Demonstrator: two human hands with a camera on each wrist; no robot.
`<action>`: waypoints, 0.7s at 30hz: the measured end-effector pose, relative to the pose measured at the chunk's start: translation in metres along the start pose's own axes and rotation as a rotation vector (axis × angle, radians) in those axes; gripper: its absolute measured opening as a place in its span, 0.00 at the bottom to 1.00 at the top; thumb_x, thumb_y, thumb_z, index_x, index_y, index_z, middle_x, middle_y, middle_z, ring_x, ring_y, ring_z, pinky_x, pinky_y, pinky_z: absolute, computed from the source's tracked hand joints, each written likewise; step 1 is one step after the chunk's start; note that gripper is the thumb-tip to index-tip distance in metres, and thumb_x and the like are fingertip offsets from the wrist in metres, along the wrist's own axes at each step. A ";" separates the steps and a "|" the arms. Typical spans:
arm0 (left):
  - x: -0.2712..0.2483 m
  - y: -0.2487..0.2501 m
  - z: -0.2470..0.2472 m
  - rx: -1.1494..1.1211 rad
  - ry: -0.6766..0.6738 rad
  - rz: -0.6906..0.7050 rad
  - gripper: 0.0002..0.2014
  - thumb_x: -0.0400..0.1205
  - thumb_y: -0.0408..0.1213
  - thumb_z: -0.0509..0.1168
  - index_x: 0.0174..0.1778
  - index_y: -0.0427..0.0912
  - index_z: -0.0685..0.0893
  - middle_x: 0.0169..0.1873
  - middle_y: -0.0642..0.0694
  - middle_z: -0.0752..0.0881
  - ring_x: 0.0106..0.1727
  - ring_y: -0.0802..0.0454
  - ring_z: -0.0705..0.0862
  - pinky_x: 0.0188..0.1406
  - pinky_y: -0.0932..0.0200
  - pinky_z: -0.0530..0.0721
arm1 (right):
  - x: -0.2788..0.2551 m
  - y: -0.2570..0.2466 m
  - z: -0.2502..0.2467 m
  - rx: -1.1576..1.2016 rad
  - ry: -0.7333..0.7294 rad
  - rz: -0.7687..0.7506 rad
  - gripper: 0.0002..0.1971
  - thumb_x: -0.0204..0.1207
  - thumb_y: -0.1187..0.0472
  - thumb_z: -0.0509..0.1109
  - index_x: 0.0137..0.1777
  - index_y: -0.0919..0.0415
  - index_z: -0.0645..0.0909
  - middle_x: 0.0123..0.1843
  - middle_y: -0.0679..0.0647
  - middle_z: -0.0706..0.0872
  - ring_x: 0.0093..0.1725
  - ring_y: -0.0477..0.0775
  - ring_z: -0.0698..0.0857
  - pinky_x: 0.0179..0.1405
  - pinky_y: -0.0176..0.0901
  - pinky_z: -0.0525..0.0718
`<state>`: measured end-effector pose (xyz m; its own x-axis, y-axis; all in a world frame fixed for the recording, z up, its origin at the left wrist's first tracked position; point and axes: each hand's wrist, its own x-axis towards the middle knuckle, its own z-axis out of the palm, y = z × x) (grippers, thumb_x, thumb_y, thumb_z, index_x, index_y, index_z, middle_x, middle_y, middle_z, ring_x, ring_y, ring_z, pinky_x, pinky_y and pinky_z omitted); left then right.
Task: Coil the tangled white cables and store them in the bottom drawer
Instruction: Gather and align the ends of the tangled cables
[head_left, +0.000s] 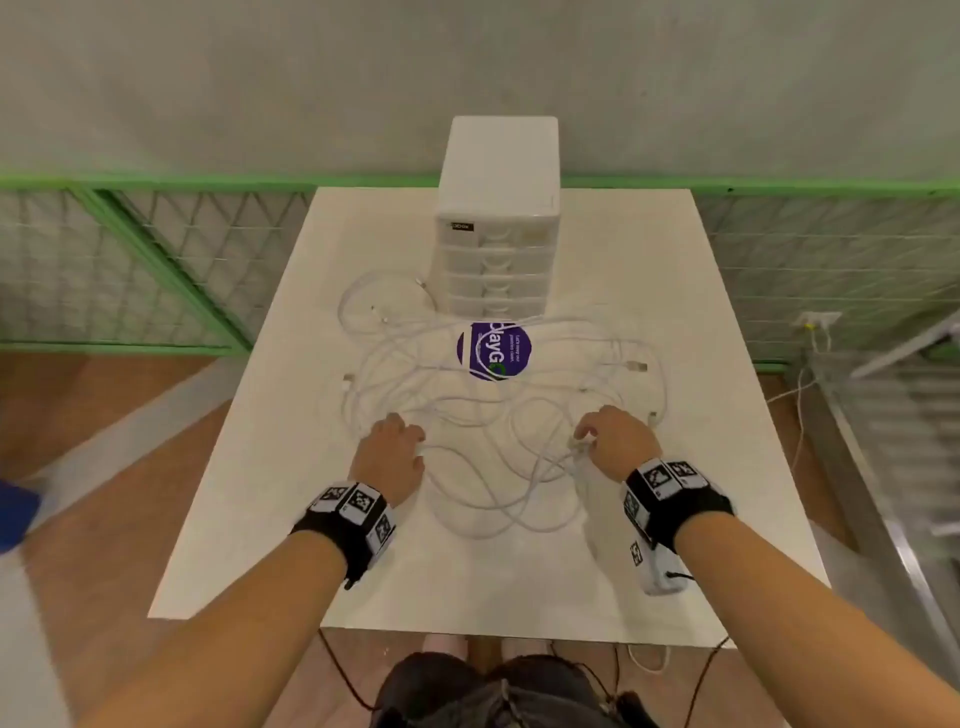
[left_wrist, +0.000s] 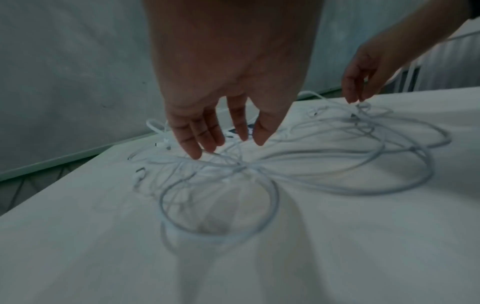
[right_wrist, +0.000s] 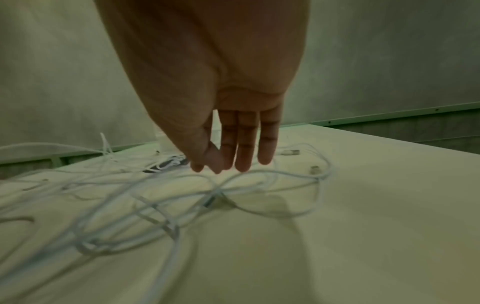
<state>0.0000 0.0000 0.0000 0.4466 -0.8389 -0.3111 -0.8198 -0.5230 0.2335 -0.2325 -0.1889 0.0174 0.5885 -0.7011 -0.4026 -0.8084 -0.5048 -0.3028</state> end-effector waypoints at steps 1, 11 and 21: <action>-0.002 0.000 0.003 0.057 -0.032 -0.029 0.20 0.81 0.40 0.60 0.69 0.42 0.75 0.65 0.39 0.73 0.66 0.40 0.73 0.60 0.48 0.76 | 0.001 0.004 0.000 -0.023 0.003 0.016 0.14 0.75 0.67 0.60 0.57 0.56 0.80 0.58 0.58 0.79 0.59 0.61 0.79 0.55 0.48 0.78; -0.014 -0.003 0.027 -0.065 0.017 -0.041 0.23 0.79 0.30 0.59 0.72 0.40 0.75 0.72 0.35 0.70 0.70 0.36 0.70 0.67 0.43 0.73 | 0.013 0.029 0.019 -0.100 0.058 -0.094 0.14 0.76 0.67 0.58 0.56 0.62 0.83 0.53 0.63 0.82 0.56 0.65 0.80 0.51 0.50 0.76; 0.027 -0.053 -0.028 -0.365 0.525 -0.211 0.11 0.80 0.29 0.60 0.55 0.36 0.83 0.50 0.36 0.82 0.47 0.38 0.82 0.43 0.50 0.79 | 0.030 -0.007 0.022 -0.194 0.038 0.169 0.16 0.74 0.48 0.62 0.55 0.56 0.81 0.53 0.57 0.86 0.60 0.60 0.76 0.57 0.52 0.70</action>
<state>0.0663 0.0006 0.0050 0.7744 -0.6271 0.0840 -0.5636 -0.6235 0.5419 -0.2086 -0.1956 -0.0111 0.4471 -0.8003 -0.3995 -0.8841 -0.4633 -0.0614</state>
